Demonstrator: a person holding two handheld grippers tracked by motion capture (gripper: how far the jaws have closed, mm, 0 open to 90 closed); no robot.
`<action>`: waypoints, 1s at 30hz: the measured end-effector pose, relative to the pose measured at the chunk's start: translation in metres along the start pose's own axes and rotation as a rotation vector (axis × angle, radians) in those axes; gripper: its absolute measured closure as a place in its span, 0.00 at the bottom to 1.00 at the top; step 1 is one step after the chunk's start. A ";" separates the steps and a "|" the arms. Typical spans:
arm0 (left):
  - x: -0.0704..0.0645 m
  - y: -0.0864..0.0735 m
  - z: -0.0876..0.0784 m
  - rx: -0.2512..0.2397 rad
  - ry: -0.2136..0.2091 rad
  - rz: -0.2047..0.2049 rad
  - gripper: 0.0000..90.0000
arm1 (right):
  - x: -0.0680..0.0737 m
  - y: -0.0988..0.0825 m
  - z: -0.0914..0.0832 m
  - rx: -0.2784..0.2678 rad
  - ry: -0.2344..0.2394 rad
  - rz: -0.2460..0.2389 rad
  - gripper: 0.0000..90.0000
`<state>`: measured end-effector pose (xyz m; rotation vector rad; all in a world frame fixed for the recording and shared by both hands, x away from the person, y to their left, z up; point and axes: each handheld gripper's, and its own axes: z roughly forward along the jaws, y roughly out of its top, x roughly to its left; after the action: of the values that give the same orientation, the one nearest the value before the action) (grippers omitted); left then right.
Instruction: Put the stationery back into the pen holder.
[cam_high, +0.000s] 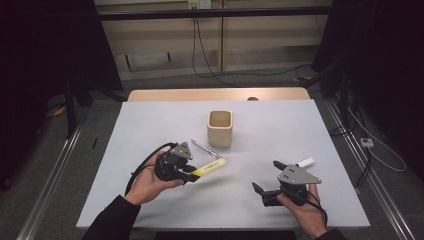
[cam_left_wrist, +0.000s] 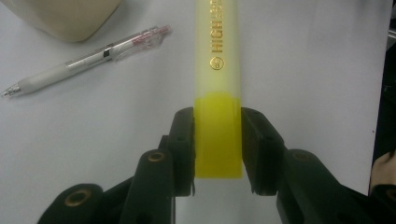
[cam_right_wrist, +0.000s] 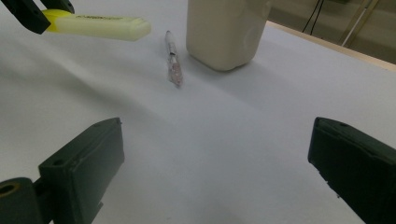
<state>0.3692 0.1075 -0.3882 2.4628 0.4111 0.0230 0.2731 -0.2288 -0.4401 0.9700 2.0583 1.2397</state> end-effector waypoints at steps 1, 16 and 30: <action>0.000 0.001 0.000 -0.003 0.000 -0.001 0.75 | 0.000 0.001 0.001 0.000 -0.001 -0.005 0.04; 0.003 0.020 0.001 0.010 -0.025 0.032 0.75 | 0.017 0.022 0.030 0.007 0.012 -0.137 0.05; 0.006 0.037 0.010 0.057 -0.036 0.063 0.75 | 0.043 0.037 0.050 0.037 -0.019 -0.366 0.05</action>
<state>0.3864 0.0755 -0.3746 2.5277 0.3225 -0.0068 0.2959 -0.1572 -0.4323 0.5808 2.1305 0.9981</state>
